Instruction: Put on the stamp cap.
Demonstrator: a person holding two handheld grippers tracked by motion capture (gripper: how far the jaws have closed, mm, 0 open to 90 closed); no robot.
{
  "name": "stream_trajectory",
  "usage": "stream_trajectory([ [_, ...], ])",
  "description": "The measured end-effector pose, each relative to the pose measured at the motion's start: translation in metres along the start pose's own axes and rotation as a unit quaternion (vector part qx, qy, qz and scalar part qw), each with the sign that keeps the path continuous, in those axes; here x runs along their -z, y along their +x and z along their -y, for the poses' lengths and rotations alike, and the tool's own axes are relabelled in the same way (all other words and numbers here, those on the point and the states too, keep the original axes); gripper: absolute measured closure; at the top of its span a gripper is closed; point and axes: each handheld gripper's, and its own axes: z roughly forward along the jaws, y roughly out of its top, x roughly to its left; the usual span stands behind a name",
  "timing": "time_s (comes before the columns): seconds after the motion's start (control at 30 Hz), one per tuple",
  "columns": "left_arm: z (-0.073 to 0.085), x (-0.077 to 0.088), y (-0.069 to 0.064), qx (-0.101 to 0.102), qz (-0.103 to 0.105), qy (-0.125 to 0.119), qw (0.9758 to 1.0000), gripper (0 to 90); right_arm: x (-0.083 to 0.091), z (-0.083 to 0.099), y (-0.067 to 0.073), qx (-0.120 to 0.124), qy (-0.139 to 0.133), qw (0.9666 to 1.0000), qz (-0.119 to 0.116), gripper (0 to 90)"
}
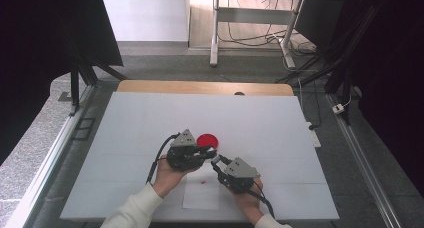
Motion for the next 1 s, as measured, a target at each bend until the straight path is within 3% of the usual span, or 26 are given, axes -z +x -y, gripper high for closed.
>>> stream_trajectory([
  [0.4,0.0009,-0.0025,-0.0015,-0.006,-0.004,0.012,0.9999,75.1,-0.0007,0.001,0.0011,0.011,0.008,0.9999,0.007,65.0],
  [1.0,-0.0001,-0.0006,-0.0005,0.001,-0.002,0.017,0.9998,75.4,0.0003,0.0014,0.0035,0.039,0.012,0.9989,0.023,65.0],
])
